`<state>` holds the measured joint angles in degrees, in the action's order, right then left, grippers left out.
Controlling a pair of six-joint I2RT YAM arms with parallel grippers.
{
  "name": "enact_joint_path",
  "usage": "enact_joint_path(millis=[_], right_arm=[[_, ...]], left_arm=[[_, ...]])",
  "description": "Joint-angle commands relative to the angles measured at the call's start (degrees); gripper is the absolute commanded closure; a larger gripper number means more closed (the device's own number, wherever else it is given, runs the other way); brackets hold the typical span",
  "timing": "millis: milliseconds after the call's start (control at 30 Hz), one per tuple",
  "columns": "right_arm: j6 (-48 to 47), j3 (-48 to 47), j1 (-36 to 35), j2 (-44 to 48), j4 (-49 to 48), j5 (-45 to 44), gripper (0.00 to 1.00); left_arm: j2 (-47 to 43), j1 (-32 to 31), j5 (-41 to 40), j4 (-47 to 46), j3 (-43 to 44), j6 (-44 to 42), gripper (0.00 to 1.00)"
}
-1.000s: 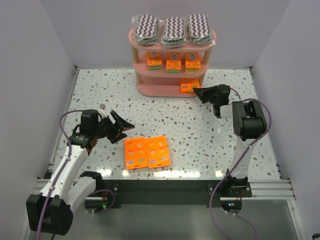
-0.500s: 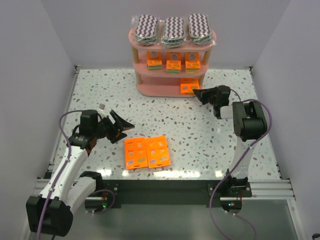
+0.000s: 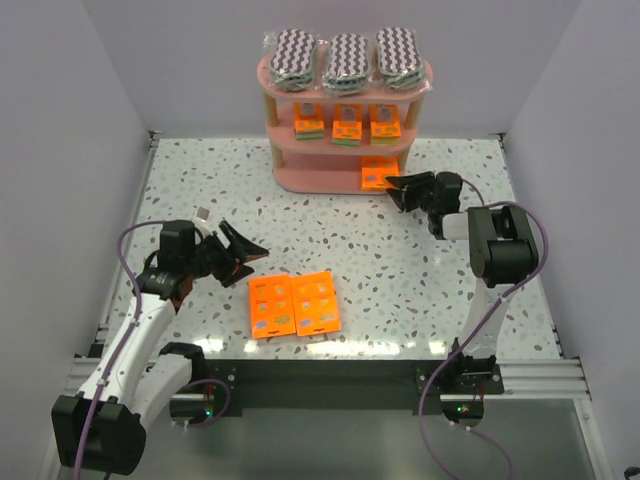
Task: Place and organize the cleaning sponges onto the shelf
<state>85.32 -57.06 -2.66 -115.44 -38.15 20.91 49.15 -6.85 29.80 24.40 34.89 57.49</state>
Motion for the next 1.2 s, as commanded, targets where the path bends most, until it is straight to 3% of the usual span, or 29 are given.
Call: enact_joint_path(millis=[0,100,267,400,500,600,733,900,1167], right_arm=[[-0.9,2.0,0.1,6.4,0.6,1.6,0.45],[-1.5,3.6,0.2,9.9,2.1,2.6,0.34],[-3.0,8.6,0.2,18.3,6.0,5.1,0.30],[-15.5,9.8,-2.0,31.3,31.1,8.0,0.29],[-20.4,14.4,-7.1,38.3,43.7,6.8,0.29],[-18.4,21.5,-16.3,47.4,47.8,4.1,0.29],[-11.2,29.7,-33.3,56.3,49.2,-1.8,0.28],[-0.5,35.2,-45.8,64.2,47.6,-11.1,0.27],[7.1,33.0,-64.8,50.9,34.8,-20.7,0.26]], left_arm=[[-1.3,0.4,0.2,-2.3,0.3,0.1,0.22],[-1.6,0.3,0.4,-2.0,0.3,-0.2,0.22],[-2.2,0.3,1.0,-1.8,0.2,-0.6,0.22],[-3.6,0.3,1.1,-1.1,-0.6,-1.2,0.22],[-5.3,0.4,1.4,-0.6,-2.3,-1.3,0.22],[-7.5,0.4,2.0,0.0,-4.4,-1.2,0.21],[-9.9,0.3,2.5,1.9,-6.2,-1.8,0.21],[-13.2,0.4,2.5,4.3,-6.4,-2.2,0.21],[-17.5,0.4,1.9,8.3,-6.0,-1.8,0.21]])
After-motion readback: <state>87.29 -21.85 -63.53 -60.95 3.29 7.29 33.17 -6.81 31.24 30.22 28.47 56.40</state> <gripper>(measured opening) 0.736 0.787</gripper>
